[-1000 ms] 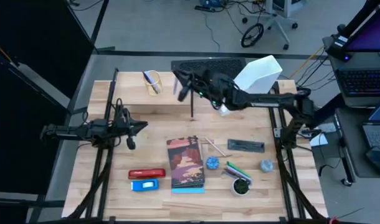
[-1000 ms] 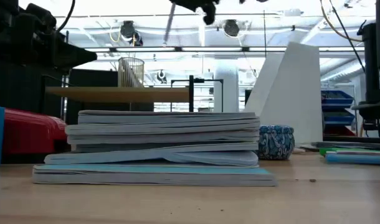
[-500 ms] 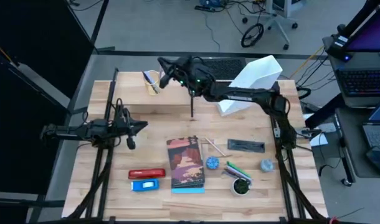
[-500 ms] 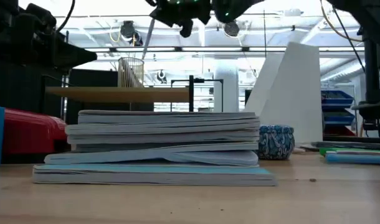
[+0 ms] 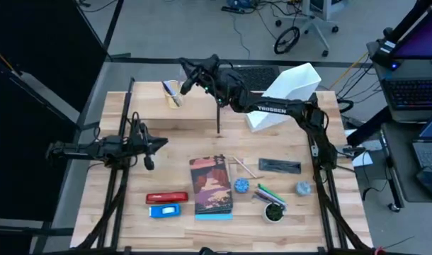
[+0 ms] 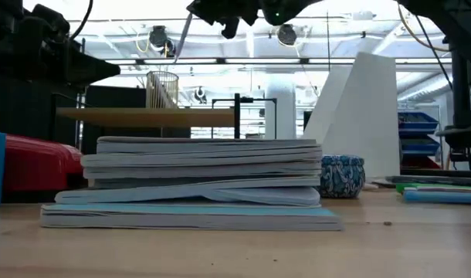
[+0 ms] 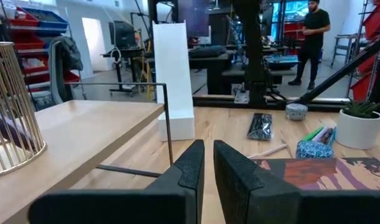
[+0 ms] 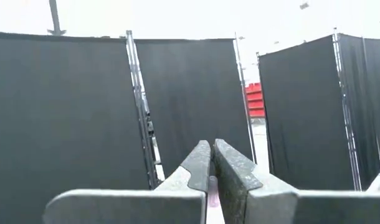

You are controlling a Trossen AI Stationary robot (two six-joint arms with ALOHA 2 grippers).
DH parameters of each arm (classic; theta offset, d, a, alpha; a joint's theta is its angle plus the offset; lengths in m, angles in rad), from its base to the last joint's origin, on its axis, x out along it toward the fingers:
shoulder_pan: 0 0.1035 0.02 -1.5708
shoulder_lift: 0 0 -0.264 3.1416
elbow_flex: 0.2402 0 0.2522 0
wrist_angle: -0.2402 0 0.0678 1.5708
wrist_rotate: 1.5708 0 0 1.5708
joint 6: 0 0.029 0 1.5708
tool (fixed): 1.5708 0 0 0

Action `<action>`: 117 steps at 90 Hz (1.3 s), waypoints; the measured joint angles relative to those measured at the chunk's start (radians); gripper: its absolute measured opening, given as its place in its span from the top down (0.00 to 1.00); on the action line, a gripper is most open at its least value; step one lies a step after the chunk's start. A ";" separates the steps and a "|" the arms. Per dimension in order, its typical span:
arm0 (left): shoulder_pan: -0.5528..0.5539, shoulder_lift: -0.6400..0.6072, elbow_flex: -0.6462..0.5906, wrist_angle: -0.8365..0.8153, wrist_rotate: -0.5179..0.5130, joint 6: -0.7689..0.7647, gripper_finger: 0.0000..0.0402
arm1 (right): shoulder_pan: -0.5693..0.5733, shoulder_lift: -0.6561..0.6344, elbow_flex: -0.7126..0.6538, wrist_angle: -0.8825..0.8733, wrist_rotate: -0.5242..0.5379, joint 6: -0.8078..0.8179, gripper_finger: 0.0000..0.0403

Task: Stock shelves
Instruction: Put the purple pen into the gold pen holder on the shelf, then put the pink pen into the gold pen holder on the shelf

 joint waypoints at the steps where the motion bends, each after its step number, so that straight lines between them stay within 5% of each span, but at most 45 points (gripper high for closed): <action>1: 0.000 0.000 0.000 0.000 0.000 0.000 0.94 | -0.001 0.003 0.000 0.000 0.000 0.004 1.00; 53: 0.000 0.000 0.000 0.000 -0.003 0.000 0.94 | -0.010 0.100 -0.002 -0.073 0.000 0.052 0.96; 94: 0.000 0.000 0.000 0.000 -0.003 0.000 0.94 | -0.003 0.035 -0.003 -0.177 -0.001 -0.001 0.61; 117: 0.000 0.000 0.000 0.000 -0.003 0.000 0.94 | 0.002 -0.151 -0.003 -0.480 -0.002 -0.019 0.54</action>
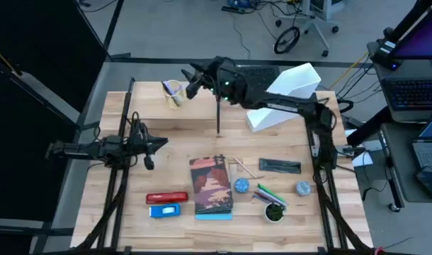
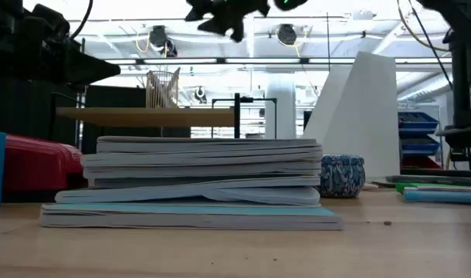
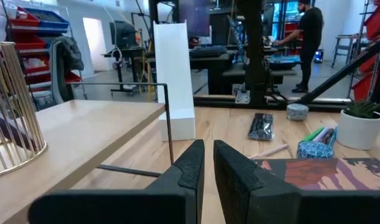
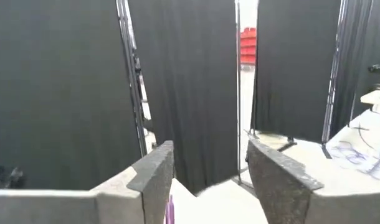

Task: Stock shelves
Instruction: Put the pink pen into the gold pen holder on the shelf

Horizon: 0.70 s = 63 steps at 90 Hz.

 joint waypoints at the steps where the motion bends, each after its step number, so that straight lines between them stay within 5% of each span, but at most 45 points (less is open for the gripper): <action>1: 0.000 0.000 0.000 0.000 0.000 0.000 0.94 | 0.000 -0.009 0.000 -0.018 0.000 0.000 0.54; 43: 0.000 0.000 0.000 0.000 0.000 0.000 0.94 | 0.052 -0.274 0.001 -0.942 -0.098 0.108 0.56; 63: 0.000 0.000 0.000 0.000 0.000 0.000 0.94 | 0.174 -0.328 -0.214 -1.053 -0.096 0.222 0.56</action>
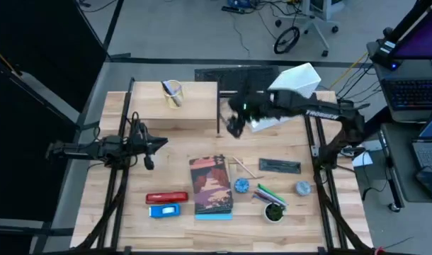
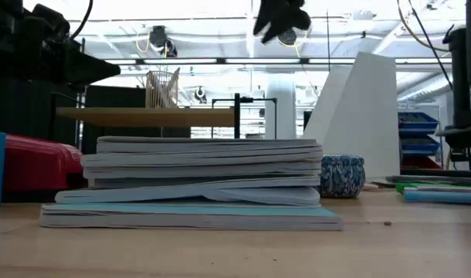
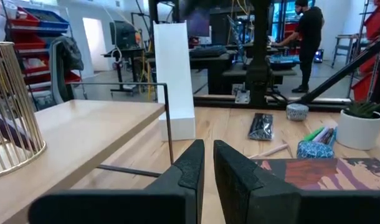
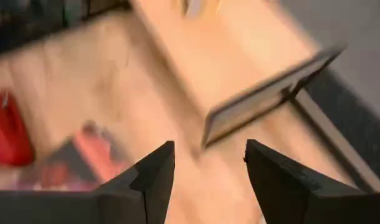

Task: Stock shelves
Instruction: Put the pink pen into the gold pen holder on the shelf

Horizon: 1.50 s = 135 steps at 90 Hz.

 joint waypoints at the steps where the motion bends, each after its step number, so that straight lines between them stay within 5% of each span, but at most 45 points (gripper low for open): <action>1: 0.000 0.000 0.000 0.000 0.000 0.000 0.94 | 0.006 -0.003 -0.017 0.005 0.000 0.007 0.56; 31: 0.000 0.000 0.000 0.000 0.000 0.000 0.94 | 0.126 -0.019 -0.485 0.266 -0.005 0.239 0.56; 53: 0.000 0.000 0.000 0.000 0.000 0.000 0.94 | 0.133 -0.017 -0.686 0.472 -0.039 0.391 0.56; 135: 0.000 0.000 0.000 0.000 0.000 -0.001 0.94 | 0.136 0.173 -0.702 0.602 -0.044 0.370 0.61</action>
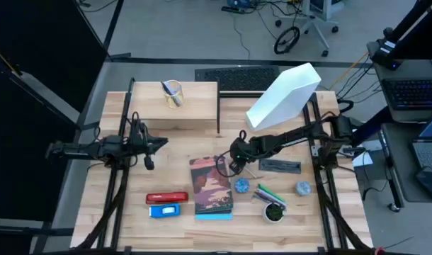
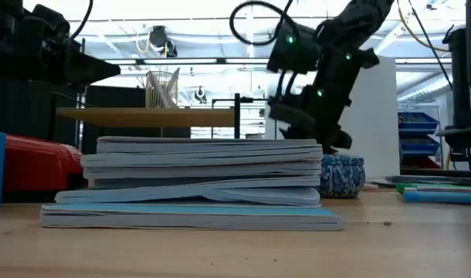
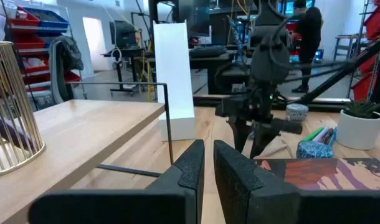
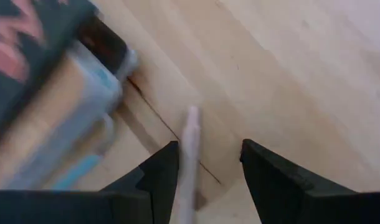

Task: Stock shelves
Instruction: Put the pink pen into the gold pen holder on the shelf

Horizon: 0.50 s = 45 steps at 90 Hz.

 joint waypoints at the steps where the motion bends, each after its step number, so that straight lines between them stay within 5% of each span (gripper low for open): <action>1: 0.000 0.000 0.000 0.000 0.000 0.000 0.94 | 0.000 0.002 0.000 0.000 0.000 0.000 0.61; 13: 0.000 0.000 0.000 0.000 0.000 0.000 0.94 | -0.001 0.019 0.003 -0.001 0.004 0.005 0.65; 35: 0.000 0.000 0.000 0.000 0.000 0.000 0.94 | -0.001 0.021 0.002 0.006 -0.003 -0.023 0.94; 45: 0.000 0.000 0.000 0.000 0.000 0.000 0.94 | -0.001 0.021 0.002 0.006 -0.008 -0.019 0.97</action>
